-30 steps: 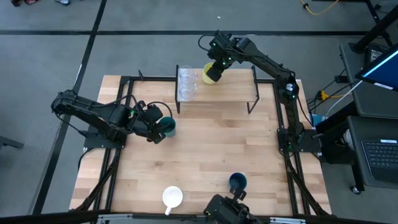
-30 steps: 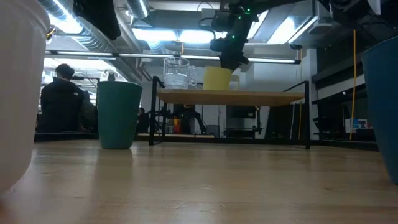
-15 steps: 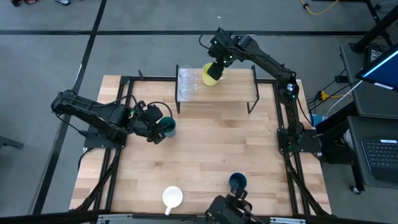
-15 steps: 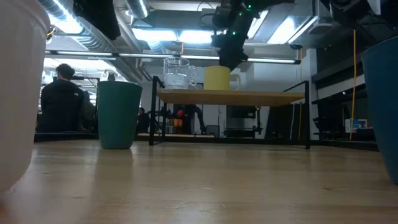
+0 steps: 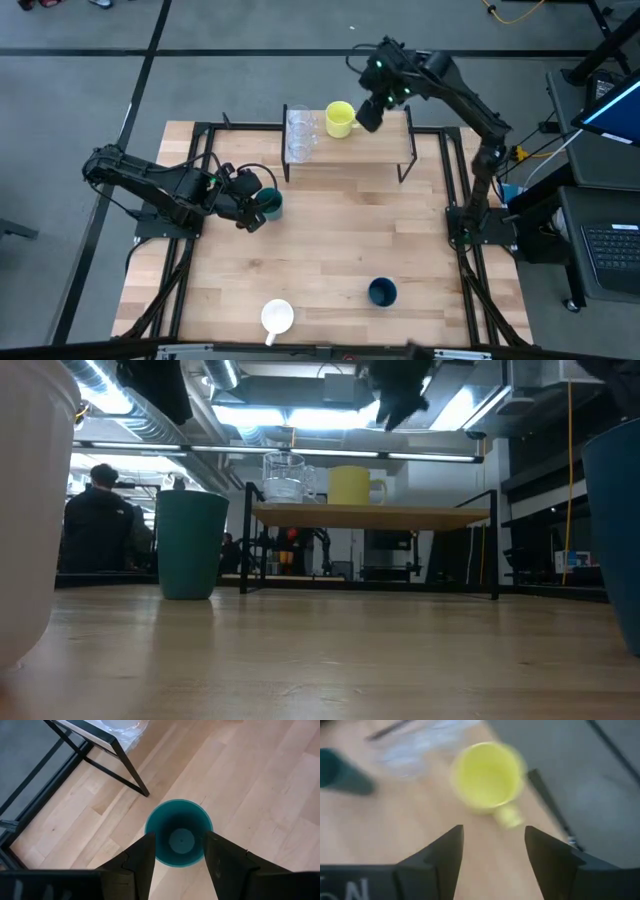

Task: Stack small to large cups/mugs on shelf
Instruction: Put the white mug on the shelf, aligned with the yellow mug

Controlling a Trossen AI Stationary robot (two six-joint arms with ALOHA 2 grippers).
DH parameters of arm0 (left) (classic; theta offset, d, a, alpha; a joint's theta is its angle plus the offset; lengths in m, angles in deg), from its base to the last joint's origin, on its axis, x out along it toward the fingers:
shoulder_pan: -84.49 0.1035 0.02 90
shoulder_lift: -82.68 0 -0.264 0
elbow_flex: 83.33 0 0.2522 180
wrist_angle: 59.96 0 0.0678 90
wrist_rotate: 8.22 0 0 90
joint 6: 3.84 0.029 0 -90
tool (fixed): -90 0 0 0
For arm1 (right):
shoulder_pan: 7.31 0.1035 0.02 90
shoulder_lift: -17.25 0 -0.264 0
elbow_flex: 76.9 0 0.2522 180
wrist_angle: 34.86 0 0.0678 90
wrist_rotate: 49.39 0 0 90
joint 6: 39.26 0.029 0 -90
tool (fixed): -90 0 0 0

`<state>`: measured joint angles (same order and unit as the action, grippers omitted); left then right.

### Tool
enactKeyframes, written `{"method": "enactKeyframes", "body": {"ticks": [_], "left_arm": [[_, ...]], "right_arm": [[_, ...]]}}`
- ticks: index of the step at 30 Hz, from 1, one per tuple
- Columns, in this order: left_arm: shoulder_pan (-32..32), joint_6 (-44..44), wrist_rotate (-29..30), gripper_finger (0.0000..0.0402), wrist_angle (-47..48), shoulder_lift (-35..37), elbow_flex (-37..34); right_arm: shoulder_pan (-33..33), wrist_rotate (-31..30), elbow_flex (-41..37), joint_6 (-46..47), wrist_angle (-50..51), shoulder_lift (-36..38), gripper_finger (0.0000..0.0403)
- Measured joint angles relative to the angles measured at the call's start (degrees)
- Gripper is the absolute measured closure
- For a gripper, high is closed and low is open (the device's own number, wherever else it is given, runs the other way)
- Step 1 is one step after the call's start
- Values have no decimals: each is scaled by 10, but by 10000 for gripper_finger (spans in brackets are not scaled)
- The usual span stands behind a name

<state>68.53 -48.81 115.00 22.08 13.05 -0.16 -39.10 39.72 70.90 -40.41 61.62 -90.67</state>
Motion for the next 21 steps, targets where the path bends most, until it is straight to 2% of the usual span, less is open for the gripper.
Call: {"method": "enactKeyframes", "body": {"ticks": [5, 9, 15, 21], "left_arm": [[0, -10, -3, 243, 0, 0, 0], [-11, -14, -24, 243, 1, 0, 0], [-35, -15, -42, 243, 2, 0, 0], [-51, -29, -40, 243, 2, 0, 0]], "right_arm": [[114, -5, -8, 29, 36, 40, 189], [238, -39, -43, 54, 5, 67, 189], [391, -51, -132, 88, -126, 67, 189], [484, -49, -276, 129, -375, 64, 189]]}}
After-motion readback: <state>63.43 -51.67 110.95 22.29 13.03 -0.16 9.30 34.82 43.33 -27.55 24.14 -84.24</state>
